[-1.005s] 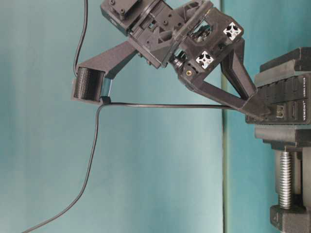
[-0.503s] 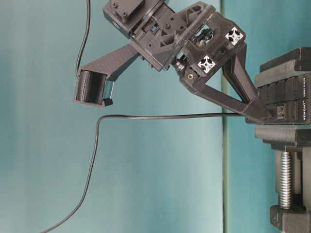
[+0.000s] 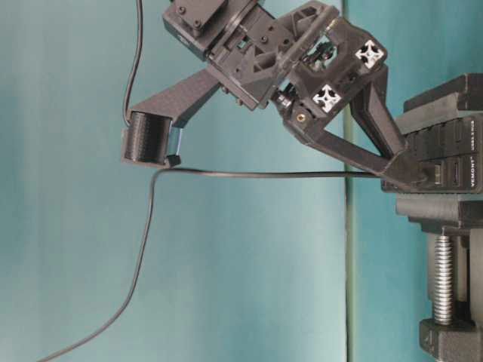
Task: Insert the USB into the second port from the front of the fixed hub.
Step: 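Push the USB plug into the second port with the right gripper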
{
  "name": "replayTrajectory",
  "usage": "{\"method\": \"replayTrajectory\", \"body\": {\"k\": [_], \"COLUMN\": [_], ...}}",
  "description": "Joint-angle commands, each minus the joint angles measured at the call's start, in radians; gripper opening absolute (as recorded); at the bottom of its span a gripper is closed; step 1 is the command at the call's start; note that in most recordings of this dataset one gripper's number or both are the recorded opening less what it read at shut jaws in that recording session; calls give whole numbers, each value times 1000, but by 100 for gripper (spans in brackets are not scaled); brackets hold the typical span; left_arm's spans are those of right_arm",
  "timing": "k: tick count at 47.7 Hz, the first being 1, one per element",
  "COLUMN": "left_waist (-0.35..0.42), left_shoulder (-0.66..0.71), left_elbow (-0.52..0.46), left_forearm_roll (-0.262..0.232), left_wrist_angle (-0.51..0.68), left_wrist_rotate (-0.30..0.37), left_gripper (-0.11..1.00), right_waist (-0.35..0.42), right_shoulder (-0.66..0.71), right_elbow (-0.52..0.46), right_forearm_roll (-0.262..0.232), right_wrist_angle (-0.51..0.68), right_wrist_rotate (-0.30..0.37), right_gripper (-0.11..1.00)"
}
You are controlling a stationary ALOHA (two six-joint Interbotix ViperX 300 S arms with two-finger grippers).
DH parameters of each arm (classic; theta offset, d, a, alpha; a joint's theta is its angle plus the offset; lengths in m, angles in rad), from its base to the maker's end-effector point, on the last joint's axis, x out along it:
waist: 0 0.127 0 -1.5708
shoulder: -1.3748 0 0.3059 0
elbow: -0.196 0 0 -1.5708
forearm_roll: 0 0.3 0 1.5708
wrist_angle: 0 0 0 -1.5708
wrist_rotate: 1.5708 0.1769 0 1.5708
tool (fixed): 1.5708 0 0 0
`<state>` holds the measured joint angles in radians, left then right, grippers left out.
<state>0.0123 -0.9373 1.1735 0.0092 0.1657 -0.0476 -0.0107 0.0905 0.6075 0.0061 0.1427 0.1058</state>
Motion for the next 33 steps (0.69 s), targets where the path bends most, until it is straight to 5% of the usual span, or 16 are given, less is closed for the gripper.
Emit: {"method": "replayTrajectory", "body": {"k": [1,33], "left_waist": [2,2], "left_shoulder": [6,6], "left_elbow": [-11,-11], "left_forearm_roll": [2,2], "left_wrist_angle": [-9,-9], "left_wrist_rotate": [-5,-5], "left_gripper": [0,0], "right_waist": [3,5], "right_shoulder": [8,21], "right_elbow": [5,5], "right_forearm_roll": [-2,-2], "right_wrist_angle": [11,44], "right_wrist_rotate": [2,0], "right_gripper": [8,6]}}
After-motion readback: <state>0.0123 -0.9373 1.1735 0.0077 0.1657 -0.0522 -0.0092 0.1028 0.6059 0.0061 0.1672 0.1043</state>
